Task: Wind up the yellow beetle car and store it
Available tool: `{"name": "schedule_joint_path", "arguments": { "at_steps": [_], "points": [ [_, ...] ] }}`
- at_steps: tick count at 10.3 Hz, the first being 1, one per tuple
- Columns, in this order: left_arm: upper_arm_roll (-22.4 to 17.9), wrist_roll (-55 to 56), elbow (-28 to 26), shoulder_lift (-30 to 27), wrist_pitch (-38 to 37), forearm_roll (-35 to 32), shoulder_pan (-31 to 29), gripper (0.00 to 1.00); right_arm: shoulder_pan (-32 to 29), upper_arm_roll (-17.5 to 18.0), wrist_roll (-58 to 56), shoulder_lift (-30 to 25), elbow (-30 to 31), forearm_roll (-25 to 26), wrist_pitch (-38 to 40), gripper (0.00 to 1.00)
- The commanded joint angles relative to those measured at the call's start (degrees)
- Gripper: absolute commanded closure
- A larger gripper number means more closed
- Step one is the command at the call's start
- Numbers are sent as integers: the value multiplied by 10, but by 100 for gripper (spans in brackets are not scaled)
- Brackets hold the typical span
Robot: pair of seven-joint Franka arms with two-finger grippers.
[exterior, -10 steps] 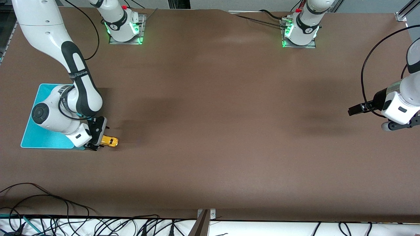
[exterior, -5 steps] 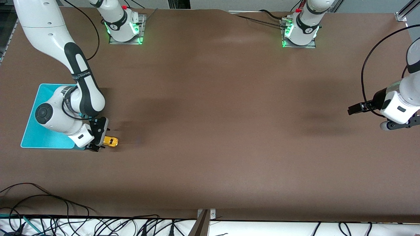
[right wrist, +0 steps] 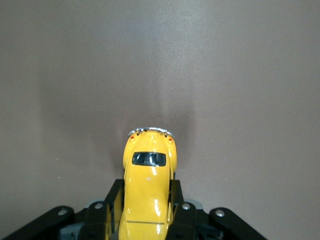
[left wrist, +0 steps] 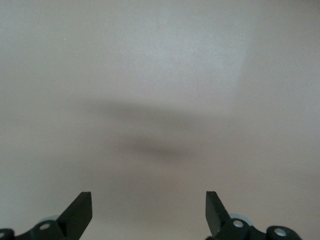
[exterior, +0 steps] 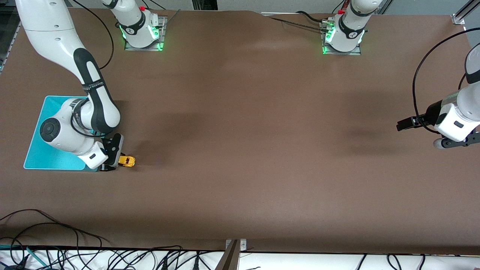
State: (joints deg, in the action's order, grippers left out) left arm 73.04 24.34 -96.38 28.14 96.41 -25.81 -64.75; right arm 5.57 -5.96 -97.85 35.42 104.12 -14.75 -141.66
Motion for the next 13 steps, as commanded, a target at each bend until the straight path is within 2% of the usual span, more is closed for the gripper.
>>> {"name": "schedule_joint_path", "arguments": {
  "at_steps": [1, 4, 6, 7, 8, 10, 13],
  "points": [
    [8, -18, 8, -2, -13, 16, -10, 0, -1, 2, -8, 1, -8, 8, -3, 100],
    [8, -18, 8, -3, -13, 16, -11, 0, -1, 8, -3, -26, 0, 5, 3, 100],
    [6, -18, 8, -3, -14, 16, -9, 0, -1, 10, -2, -52, 3, 7, 41, 100],
    [1, -24, 8, -4, -14, 16, -3, 0, -1, 10, -2, -66, 3, 9, 61, 100],
    [-27, -26, 10, -5, -17, 16, 28, 0, -2, 10, -1, -83, 6, 10, 85, 100],
    [-137, -59, 78, -14, -76, 57, 130, 0, -5, 9, 0, -124, 32, 27, 112, 100],
    [-358, -127, 88, -92, -78, 165, 293, 0, -29, 9, -1, -191, 73, 95, 142, 100]
  ]
}}
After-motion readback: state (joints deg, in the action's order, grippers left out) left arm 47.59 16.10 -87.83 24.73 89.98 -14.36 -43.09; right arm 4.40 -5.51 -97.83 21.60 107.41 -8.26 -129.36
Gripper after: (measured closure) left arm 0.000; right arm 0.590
